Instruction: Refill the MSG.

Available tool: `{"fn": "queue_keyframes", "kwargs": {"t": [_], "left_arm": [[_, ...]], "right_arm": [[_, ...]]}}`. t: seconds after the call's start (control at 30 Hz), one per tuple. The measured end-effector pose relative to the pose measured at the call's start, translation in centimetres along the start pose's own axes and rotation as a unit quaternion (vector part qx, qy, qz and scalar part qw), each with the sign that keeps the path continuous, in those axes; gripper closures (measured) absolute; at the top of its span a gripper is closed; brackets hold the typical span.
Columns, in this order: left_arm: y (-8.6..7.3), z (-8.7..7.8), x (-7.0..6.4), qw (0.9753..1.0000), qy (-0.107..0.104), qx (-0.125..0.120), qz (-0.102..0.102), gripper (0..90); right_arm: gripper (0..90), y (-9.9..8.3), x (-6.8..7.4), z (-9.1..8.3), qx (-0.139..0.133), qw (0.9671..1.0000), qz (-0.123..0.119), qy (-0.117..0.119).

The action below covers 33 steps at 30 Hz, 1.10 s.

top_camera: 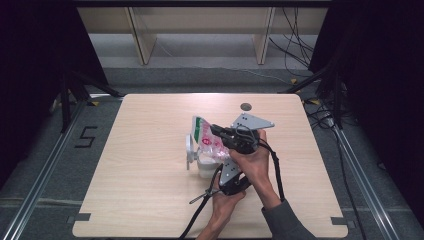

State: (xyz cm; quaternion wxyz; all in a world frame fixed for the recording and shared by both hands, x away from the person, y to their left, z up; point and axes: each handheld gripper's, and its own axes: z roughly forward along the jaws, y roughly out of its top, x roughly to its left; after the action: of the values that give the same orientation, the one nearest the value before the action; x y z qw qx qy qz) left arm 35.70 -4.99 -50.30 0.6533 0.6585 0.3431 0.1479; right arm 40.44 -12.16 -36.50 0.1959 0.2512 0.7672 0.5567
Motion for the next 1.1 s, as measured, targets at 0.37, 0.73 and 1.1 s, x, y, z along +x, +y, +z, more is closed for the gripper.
{"fn": "queue_keyframes", "kwargs": {"t": [0.37,0.73,1.1], "left_arm": [[-0.01,0.0,0.0,1.0,0.0,-0.001,0.0,77.6],[0.08,-0.06,0.02,1.0,0.001,-0.001,0.001,77.7],[0.06,-0.01,-0.03,1.0,-0.001,-0.001,0.0,77.7]], "right_arm": [[90.0,-0.07,0.18,0.12,0.003,1.0,0.002,-0.004],[90.0,0.08,0.3,-0.11,0.005,1.0,0.008,-0.001],[90.0,0.12,0.17,-0.05,0.0,1.0,-0.003,-0.004]]}}
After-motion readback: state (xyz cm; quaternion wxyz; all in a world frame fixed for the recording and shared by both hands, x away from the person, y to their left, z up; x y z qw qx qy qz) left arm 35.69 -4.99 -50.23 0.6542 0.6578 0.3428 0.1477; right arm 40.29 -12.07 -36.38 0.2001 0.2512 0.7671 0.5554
